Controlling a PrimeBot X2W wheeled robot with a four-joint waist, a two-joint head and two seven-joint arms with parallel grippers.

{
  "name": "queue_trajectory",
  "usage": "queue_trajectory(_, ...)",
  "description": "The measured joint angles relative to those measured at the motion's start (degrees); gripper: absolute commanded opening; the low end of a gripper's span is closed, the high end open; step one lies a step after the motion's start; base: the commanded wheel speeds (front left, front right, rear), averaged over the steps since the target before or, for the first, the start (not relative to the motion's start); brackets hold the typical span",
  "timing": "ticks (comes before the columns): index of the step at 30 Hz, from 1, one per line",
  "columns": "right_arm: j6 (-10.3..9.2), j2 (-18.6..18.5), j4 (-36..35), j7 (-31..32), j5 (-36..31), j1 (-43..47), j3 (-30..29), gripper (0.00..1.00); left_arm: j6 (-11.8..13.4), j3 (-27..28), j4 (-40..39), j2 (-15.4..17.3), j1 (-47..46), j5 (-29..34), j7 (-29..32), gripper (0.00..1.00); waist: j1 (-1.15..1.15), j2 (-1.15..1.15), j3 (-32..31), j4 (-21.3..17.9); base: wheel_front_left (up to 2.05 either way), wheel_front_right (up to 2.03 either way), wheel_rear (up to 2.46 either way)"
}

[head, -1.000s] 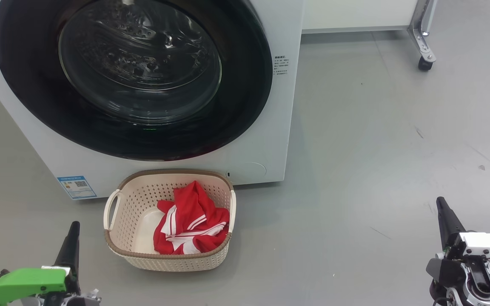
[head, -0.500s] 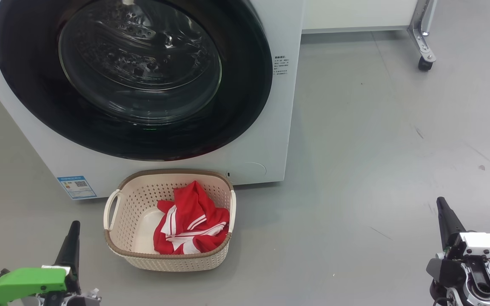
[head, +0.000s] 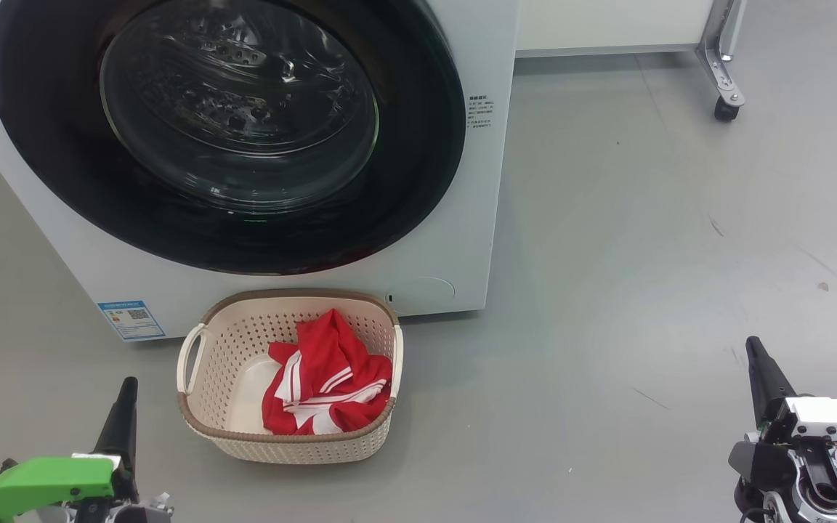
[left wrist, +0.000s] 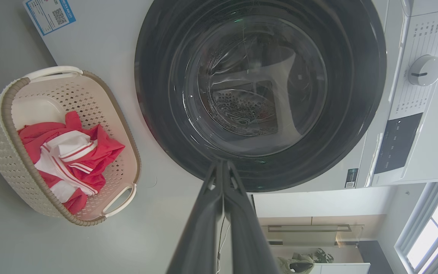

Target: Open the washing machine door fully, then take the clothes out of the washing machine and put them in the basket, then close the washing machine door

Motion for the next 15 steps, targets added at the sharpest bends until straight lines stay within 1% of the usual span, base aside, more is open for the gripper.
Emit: queue_trajectory(15, 0.00, 0.0, 0.0, 0.0, 0.0, 0.0, -0.1, 0.00, 0.0, 0.1, 0.0, -0.1, -0.2, 0.0, 0.0, 0.00, 0.00, 0.00, 0.0, 0.0, 0.00, 0.00, 0.00)
